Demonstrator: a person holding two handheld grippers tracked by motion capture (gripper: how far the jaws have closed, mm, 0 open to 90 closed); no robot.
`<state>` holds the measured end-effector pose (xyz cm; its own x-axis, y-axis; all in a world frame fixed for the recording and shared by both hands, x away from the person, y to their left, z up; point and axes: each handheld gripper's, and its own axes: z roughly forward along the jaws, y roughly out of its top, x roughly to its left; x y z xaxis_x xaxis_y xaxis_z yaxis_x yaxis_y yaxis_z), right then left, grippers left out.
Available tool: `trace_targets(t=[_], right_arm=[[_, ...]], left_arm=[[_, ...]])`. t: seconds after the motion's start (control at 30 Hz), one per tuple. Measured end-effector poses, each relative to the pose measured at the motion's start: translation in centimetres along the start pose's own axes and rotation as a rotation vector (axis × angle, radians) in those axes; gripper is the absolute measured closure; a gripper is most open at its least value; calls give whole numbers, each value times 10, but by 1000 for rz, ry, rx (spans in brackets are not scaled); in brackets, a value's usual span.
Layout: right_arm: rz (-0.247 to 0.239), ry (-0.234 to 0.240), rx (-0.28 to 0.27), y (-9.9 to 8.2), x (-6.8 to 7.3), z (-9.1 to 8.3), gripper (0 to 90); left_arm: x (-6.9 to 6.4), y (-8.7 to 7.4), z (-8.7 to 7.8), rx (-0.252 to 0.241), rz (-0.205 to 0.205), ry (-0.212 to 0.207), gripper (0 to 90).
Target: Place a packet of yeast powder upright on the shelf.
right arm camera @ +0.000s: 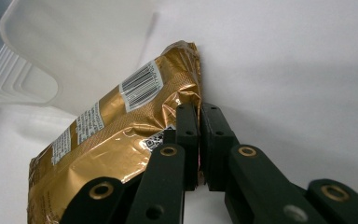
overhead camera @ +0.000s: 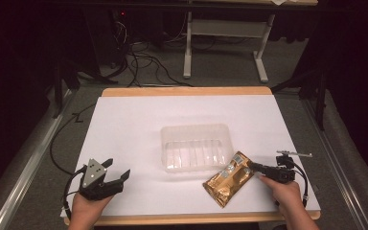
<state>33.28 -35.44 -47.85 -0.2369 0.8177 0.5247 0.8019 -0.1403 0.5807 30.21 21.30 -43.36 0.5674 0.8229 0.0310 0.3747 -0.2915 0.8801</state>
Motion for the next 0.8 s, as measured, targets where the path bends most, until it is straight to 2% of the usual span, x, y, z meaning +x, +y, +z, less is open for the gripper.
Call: trace_targets(t=[0.13,0.2,0.4,0.6,0.8], right_arm=[[-22,8,-19,1,2,-1,893],[-10,12,-23,1,5,-3,894],[-35,14,-51,2,11,-7,894],[-64,51,-88,3,12,-14,895],[-94,36,-143,2,17,-26,899]], left_arm=[[0,0,0,0,-1,-2,277],[0,0,0,0,-1,-3,277],[0,0,1,0,4,-11,277],[-1,1,2,-3,7,-14,277],[-1,3,5,-1,13,-23,277]])
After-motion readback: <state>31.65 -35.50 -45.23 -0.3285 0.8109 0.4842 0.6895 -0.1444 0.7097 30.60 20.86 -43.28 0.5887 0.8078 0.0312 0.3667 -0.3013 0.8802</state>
